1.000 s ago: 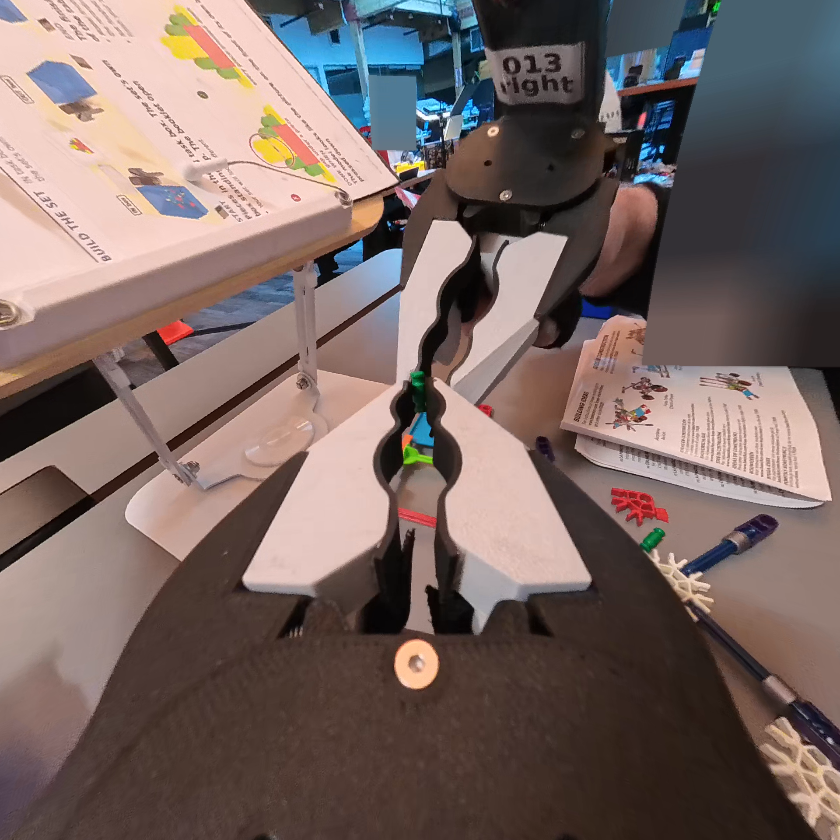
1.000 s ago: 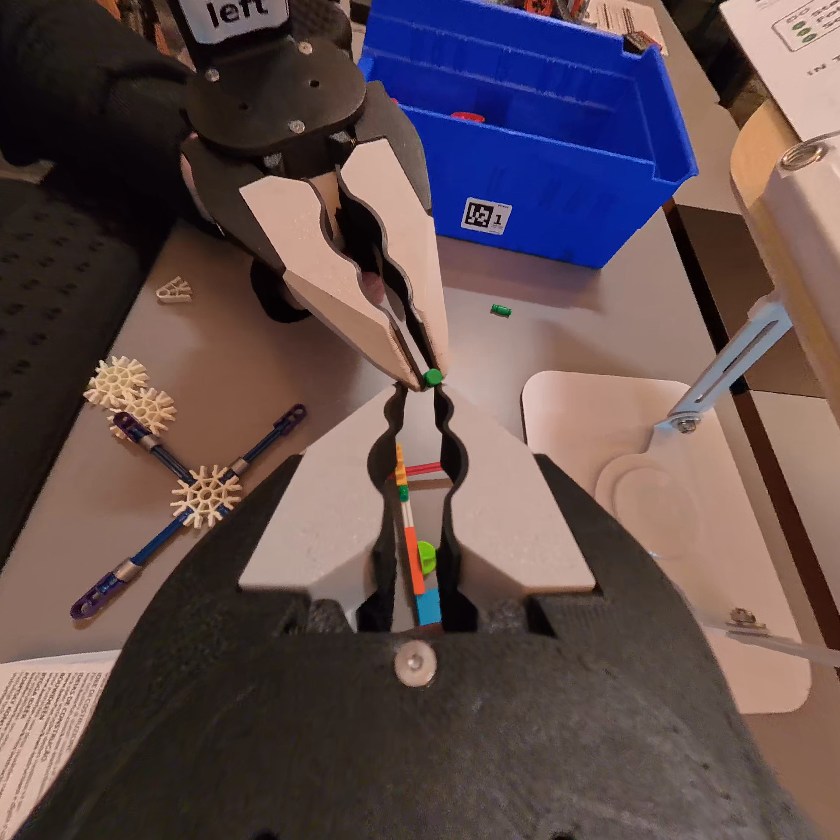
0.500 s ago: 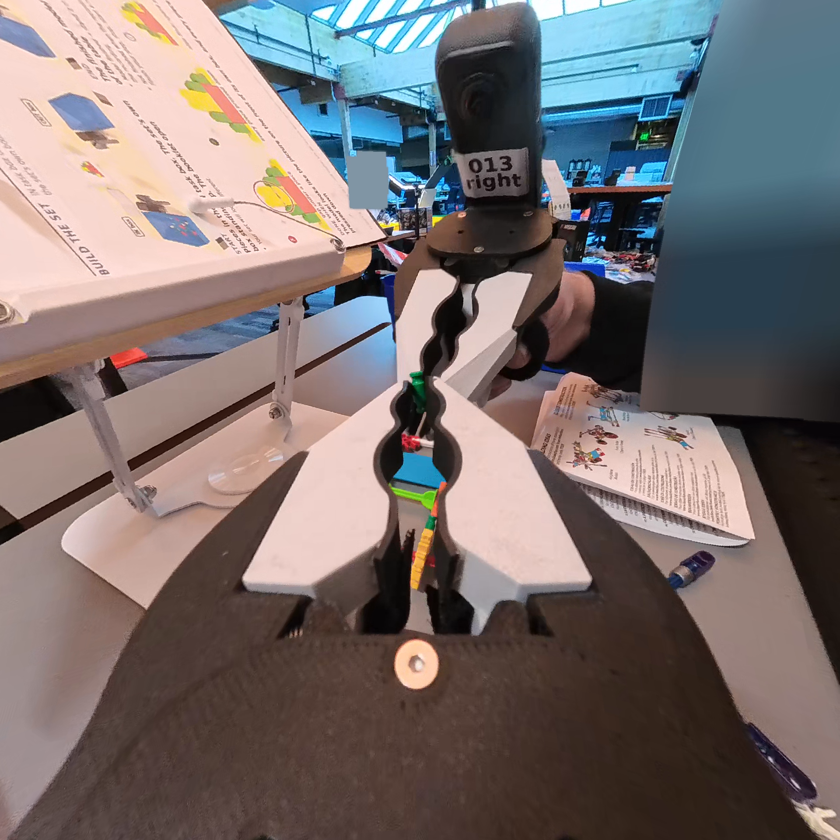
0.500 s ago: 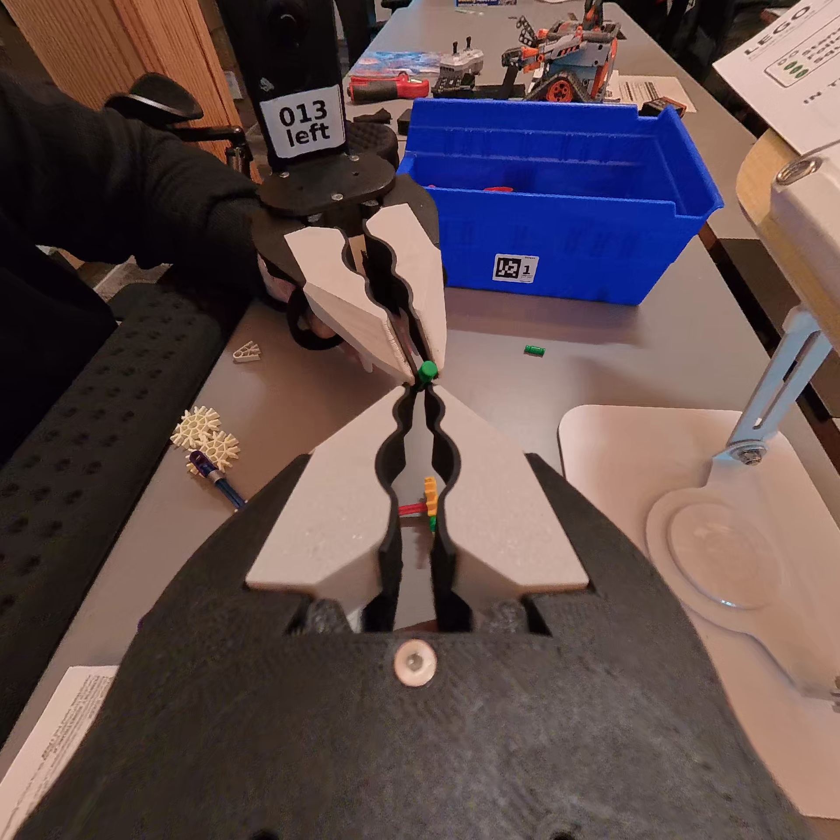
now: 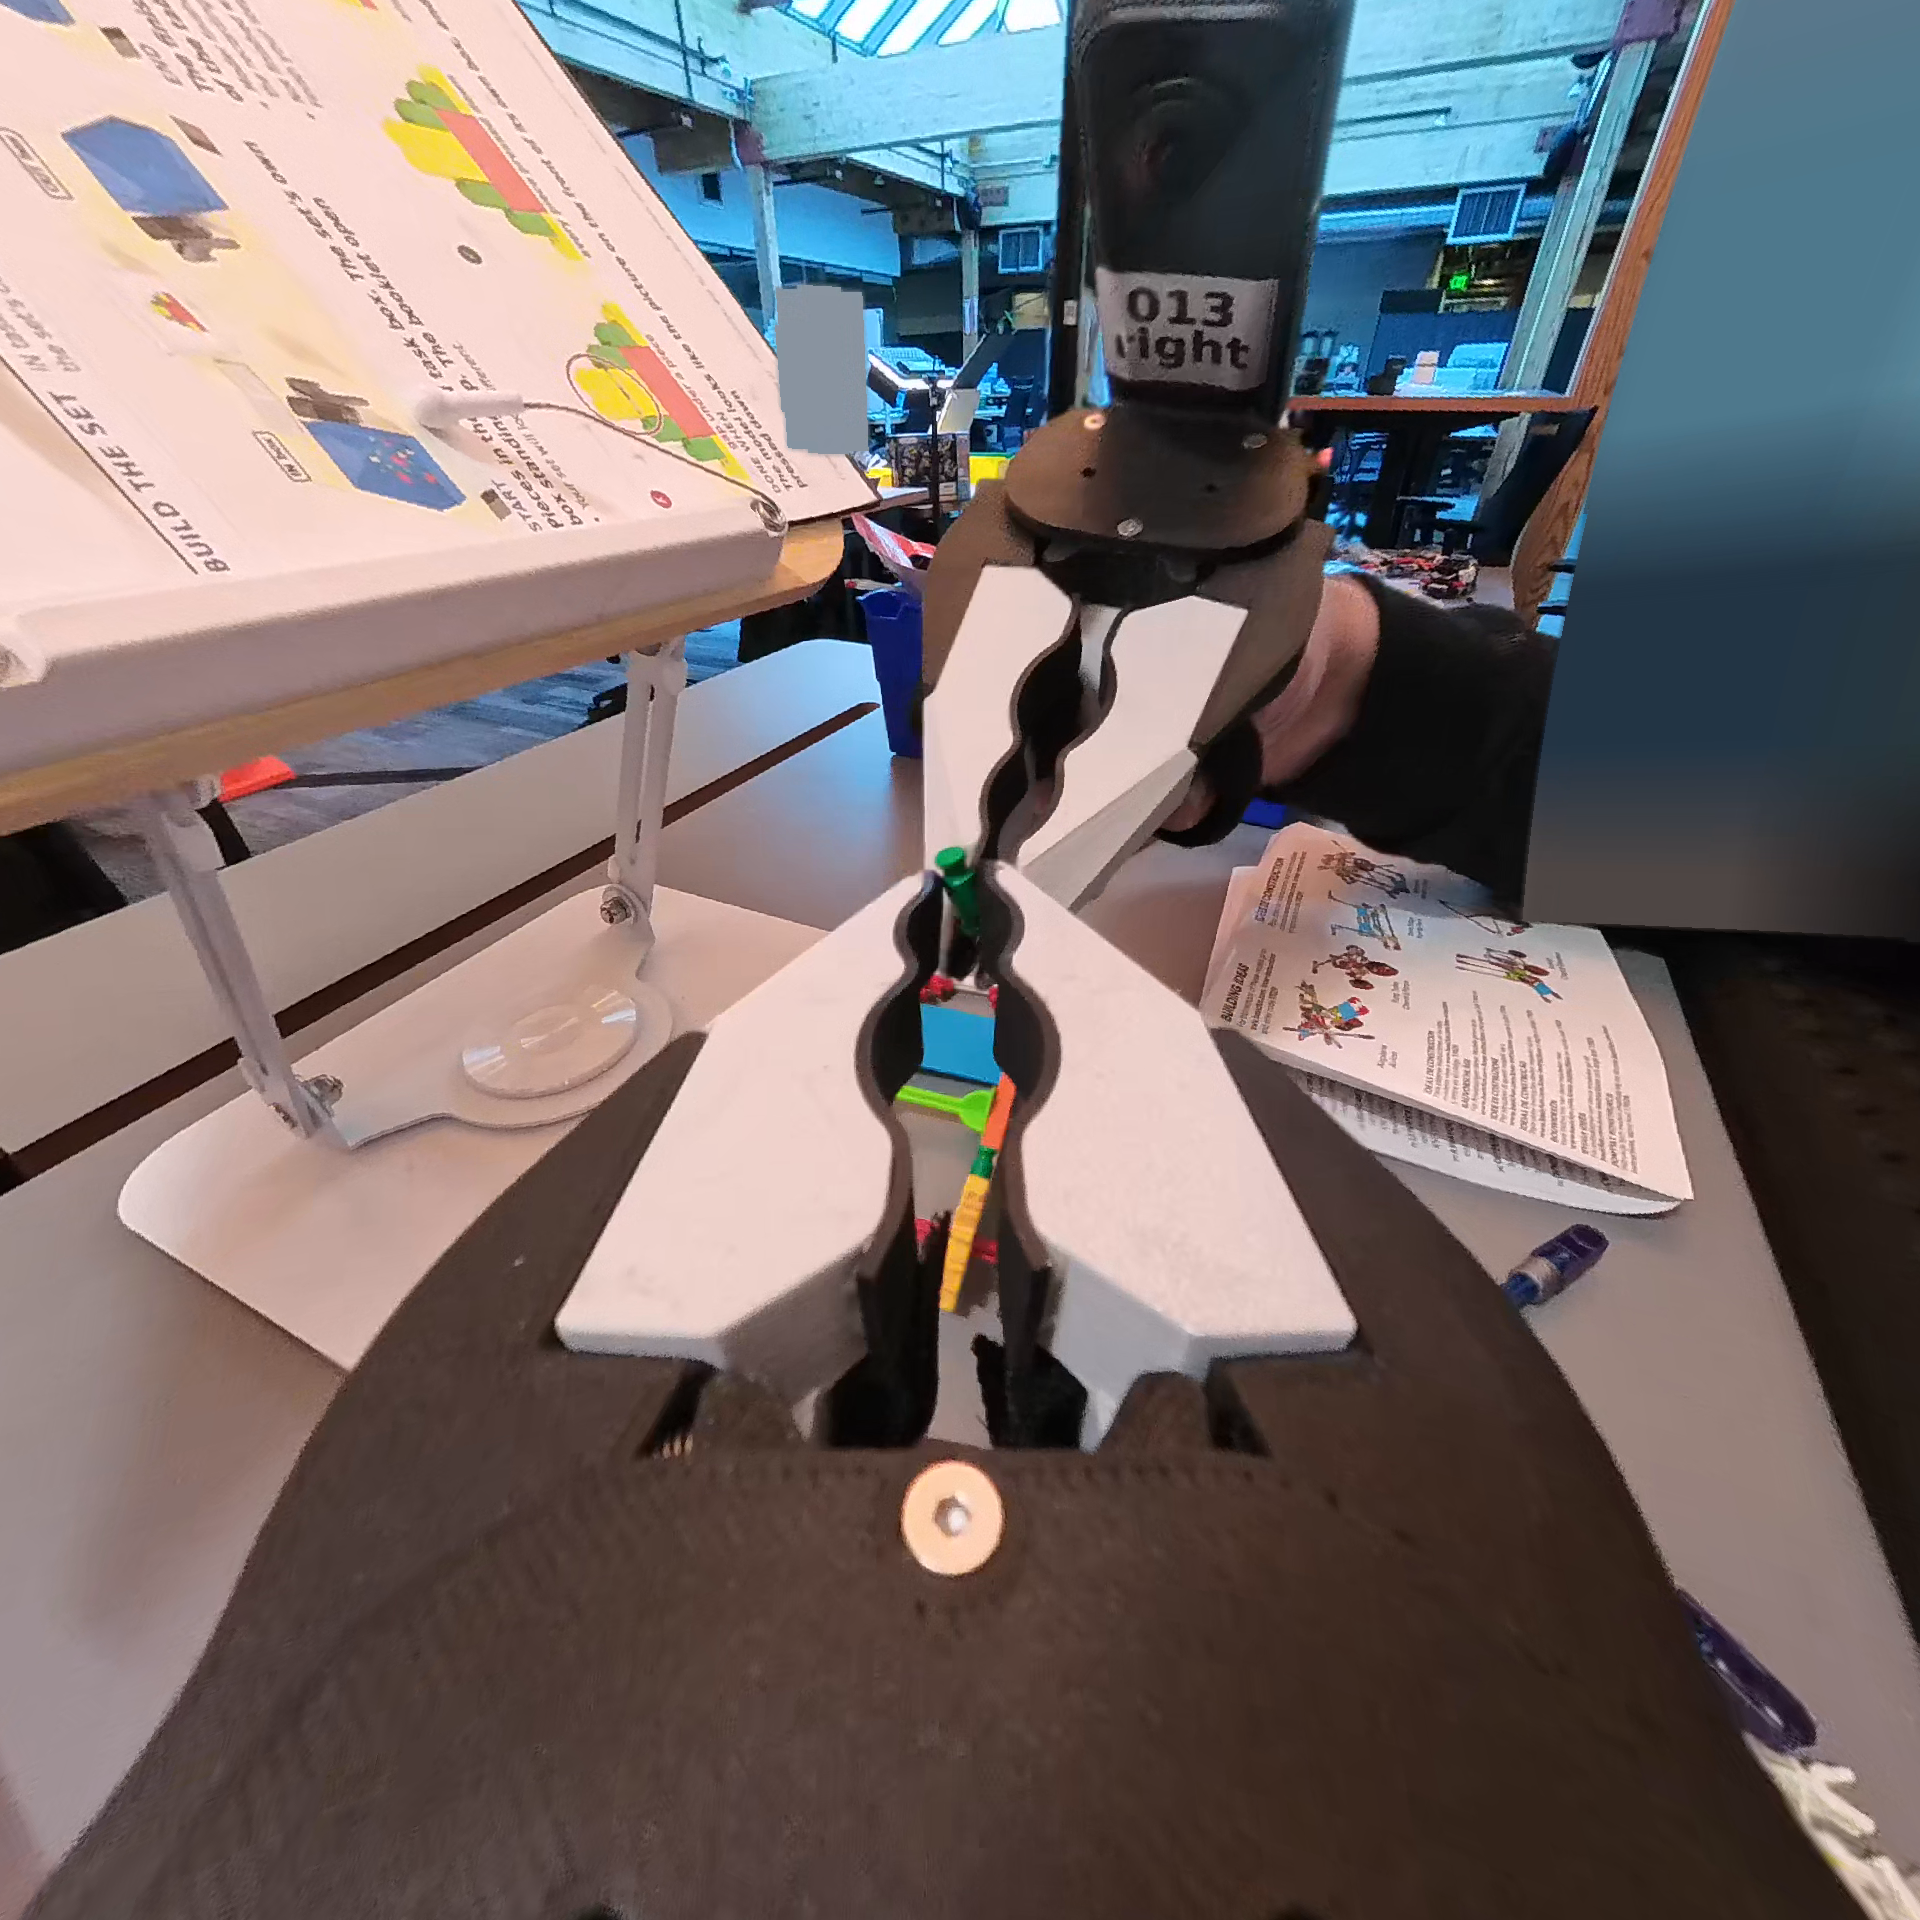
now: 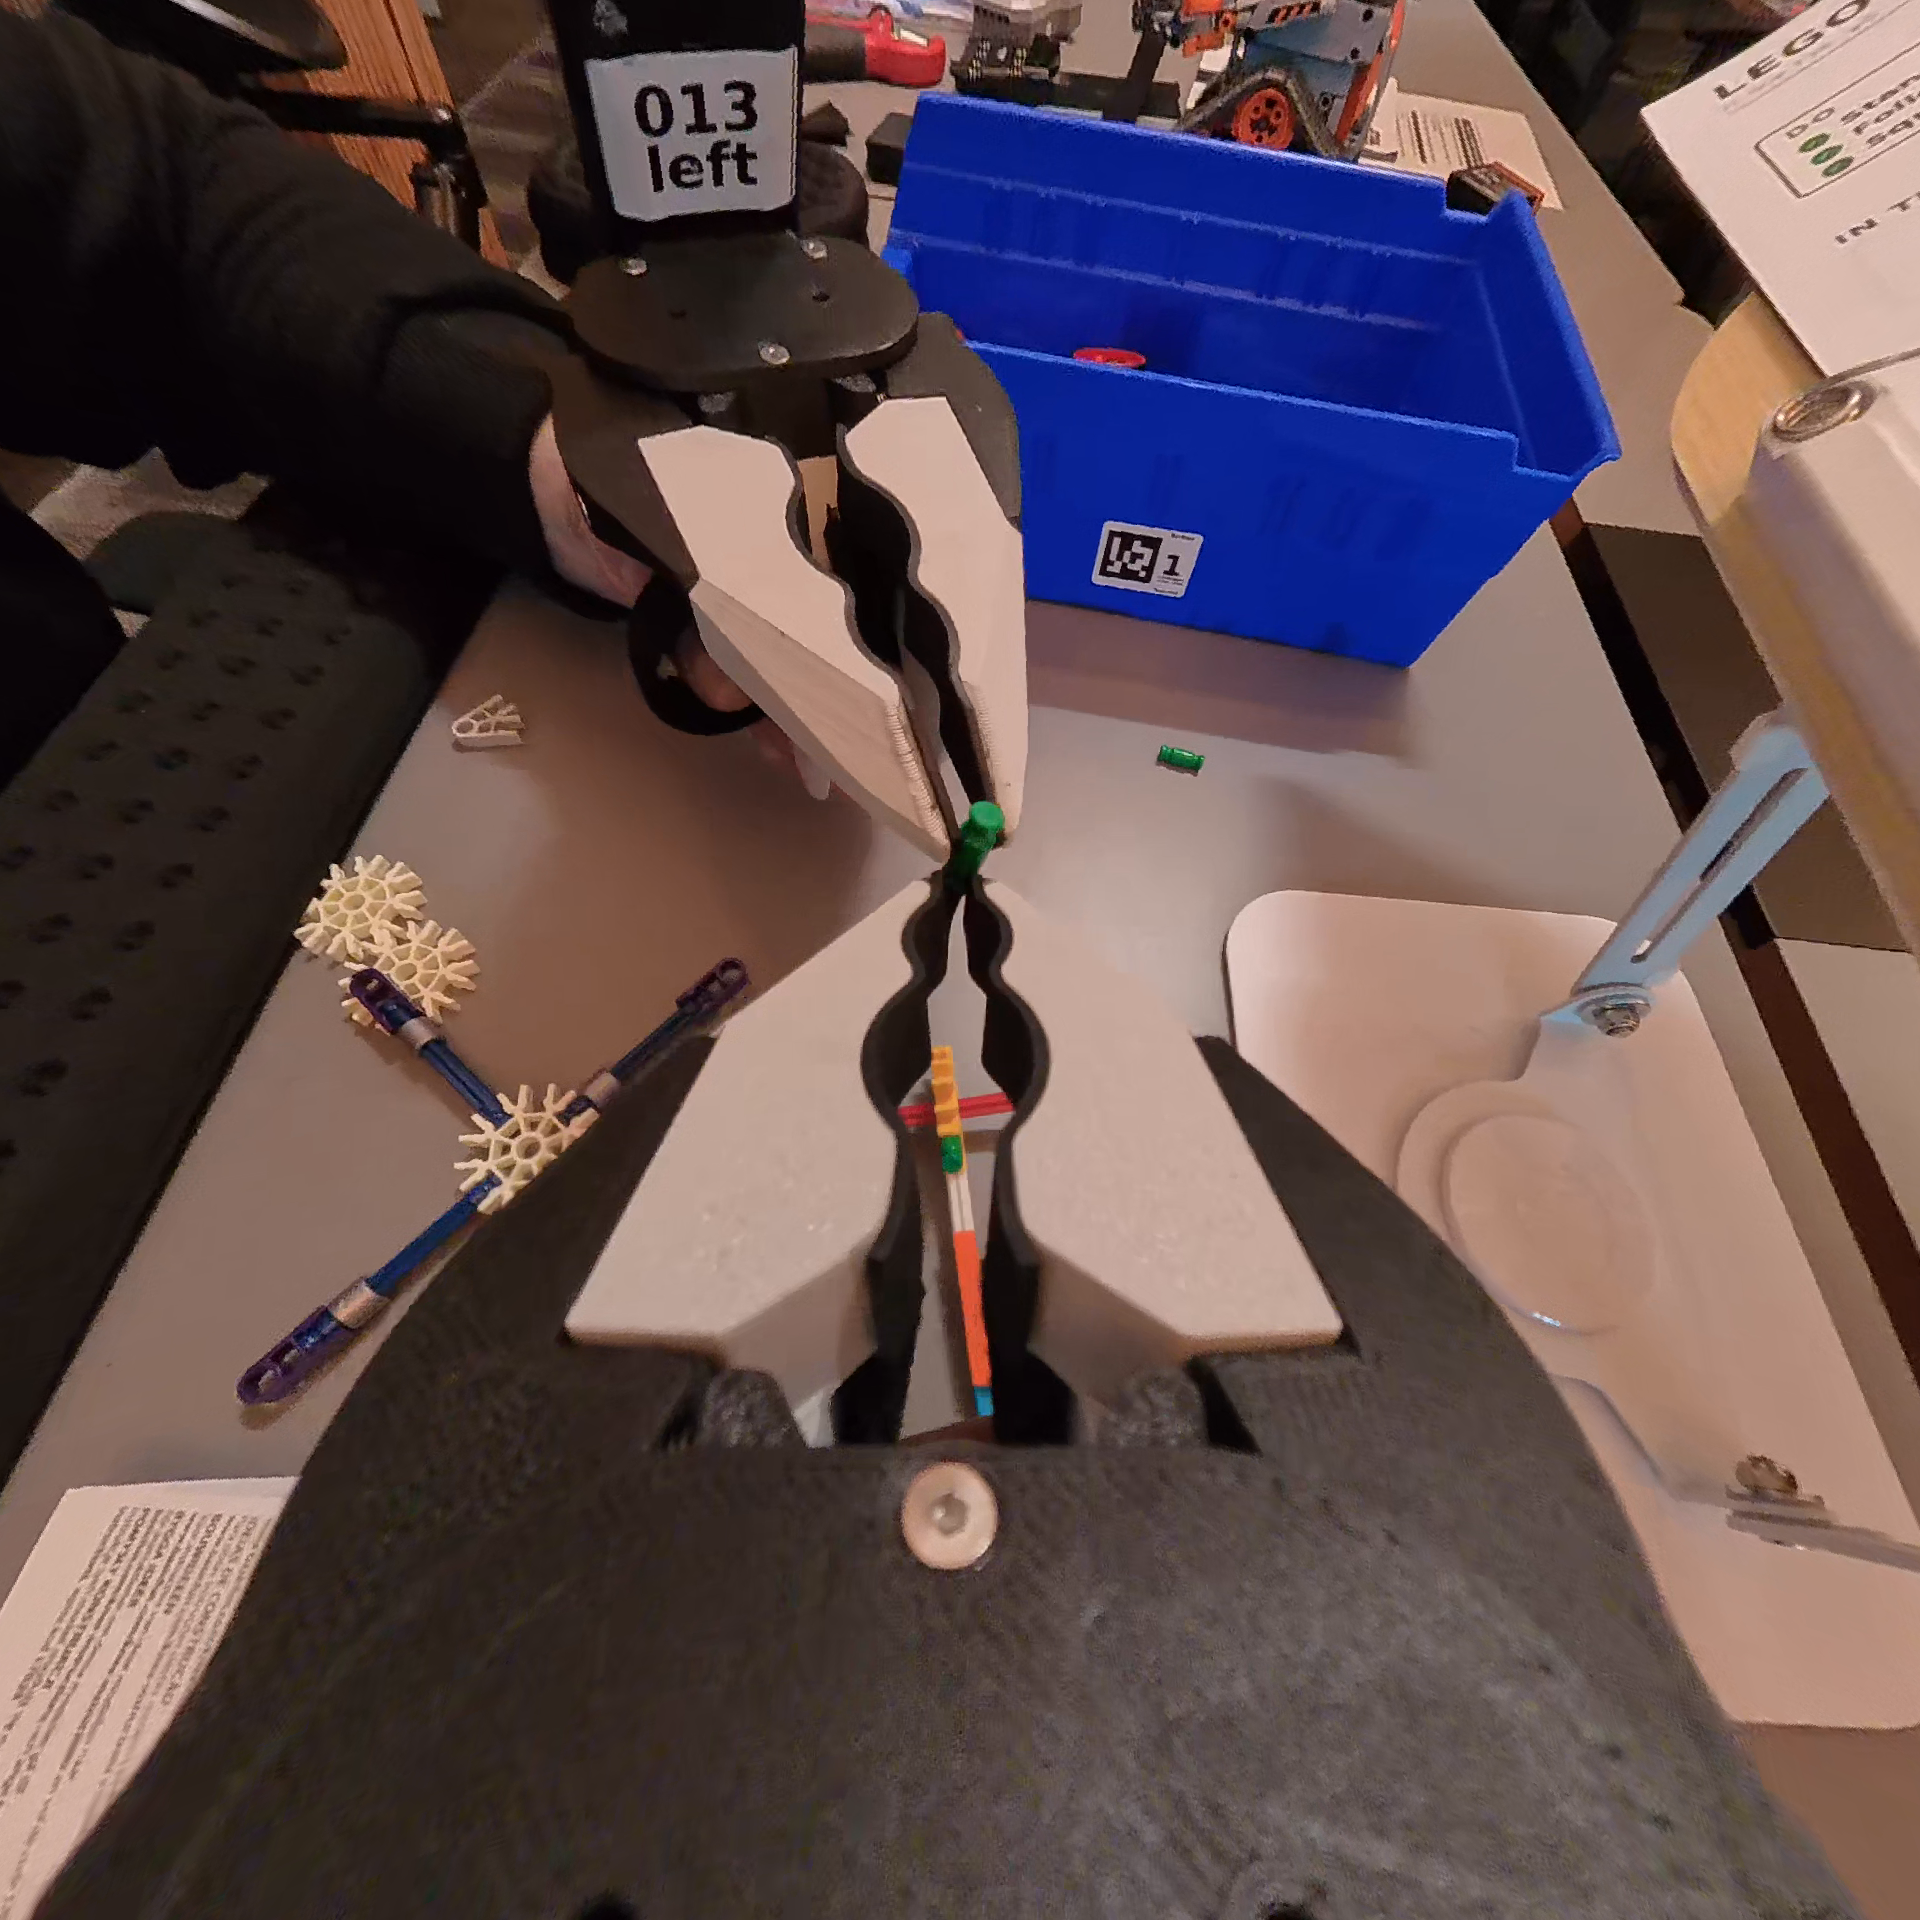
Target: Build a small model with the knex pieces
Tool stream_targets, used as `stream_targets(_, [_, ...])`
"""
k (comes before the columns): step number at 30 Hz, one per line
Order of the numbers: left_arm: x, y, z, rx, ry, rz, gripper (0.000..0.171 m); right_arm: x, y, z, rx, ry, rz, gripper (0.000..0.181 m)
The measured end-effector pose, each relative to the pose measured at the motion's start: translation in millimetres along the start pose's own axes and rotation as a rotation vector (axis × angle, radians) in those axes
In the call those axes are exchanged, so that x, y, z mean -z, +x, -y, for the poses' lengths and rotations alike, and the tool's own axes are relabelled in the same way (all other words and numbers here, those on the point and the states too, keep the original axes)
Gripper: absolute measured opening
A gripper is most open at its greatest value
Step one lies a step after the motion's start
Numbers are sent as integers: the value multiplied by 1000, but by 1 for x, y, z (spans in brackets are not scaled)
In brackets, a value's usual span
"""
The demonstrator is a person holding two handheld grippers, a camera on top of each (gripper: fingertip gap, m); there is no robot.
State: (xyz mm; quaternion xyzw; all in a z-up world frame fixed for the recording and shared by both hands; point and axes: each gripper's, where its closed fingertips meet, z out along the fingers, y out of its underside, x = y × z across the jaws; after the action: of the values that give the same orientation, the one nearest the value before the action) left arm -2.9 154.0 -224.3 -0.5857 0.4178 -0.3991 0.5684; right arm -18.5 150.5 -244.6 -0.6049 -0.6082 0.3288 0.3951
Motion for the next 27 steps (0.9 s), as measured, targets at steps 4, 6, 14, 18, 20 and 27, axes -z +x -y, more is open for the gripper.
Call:
stream_targets(4, [1,0,-1,-2,-13,1,4,0,0,-1,32,-30,-23,0])
stream_targets(6, [1,-1,-1,-3,-15,3,4,0,0,-1,35,-39,-32,0])
stream_targets(14, [3,-2,-6,-47,-35,27,4,-2,3,-5,28,-53,-42,0])
stream_targets(18, [3,-6,-8,-80,-36,53,4,0,4,-5,-34,-24,-9,10])
stream_targets(20, [3,-6,-8,-79,-29,52,3,5,4,1,-66,24,16,9])
stream_targets(27, [2,-5,-4,-71,0,55,3,4,4,5,-98,53,22,0])
